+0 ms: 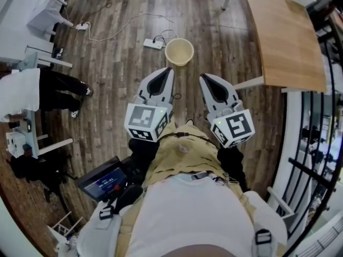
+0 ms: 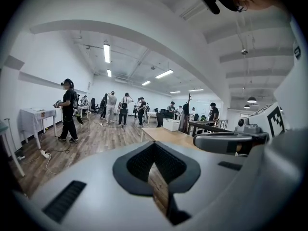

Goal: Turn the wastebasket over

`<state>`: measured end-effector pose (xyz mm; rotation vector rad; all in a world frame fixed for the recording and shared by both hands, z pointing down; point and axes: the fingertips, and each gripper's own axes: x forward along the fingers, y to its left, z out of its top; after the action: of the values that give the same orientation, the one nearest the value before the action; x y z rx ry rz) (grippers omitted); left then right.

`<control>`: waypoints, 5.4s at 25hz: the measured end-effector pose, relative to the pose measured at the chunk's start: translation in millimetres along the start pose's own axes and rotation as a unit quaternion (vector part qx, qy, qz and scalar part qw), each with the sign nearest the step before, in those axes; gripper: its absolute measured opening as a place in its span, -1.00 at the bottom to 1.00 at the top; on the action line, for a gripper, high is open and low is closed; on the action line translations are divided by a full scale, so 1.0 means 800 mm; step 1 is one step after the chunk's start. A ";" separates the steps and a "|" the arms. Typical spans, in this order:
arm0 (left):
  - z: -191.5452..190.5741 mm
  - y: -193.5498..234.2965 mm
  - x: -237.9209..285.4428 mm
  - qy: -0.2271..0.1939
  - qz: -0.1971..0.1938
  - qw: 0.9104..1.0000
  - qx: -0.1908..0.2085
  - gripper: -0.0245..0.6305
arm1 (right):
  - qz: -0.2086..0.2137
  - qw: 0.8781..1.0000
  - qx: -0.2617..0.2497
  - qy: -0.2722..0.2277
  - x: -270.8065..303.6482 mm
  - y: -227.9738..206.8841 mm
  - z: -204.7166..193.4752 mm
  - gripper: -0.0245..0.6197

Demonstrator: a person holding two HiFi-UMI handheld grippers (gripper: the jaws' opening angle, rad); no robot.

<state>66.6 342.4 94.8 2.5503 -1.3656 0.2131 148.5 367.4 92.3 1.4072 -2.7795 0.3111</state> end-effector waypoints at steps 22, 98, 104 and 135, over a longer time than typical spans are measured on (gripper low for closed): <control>0.024 0.310 0.185 0.050 -0.030 0.997 -0.058 -0.92 | -0.012 0.996 0.076 0.045 0.372 -0.044 -0.005 -0.86; -0.801 0.465 0.410 0.462 -0.035 0.868 -0.179 -0.92 | 0.132 0.830 0.054 0.540 0.551 -0.292 -0.963 -0.85; -0.818 0.474 0.437 0.465 -0.026 0.862 -0.203 -0.92 | 0.148 0.813 0.040 0.561 0.543 -0.294 -1.004 -0.85; -0.832 0.501 0.444 0.480 -0.008 0.848 -0.224 -0.92 | 0.181 0.793 -0.049 0.579 0.572 -0.310 -1.054 -0.65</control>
<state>-80.8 29.7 876.2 1.6336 -0.8323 0.8991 6.4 12.7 1006.5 0.3294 -1.8857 0.7111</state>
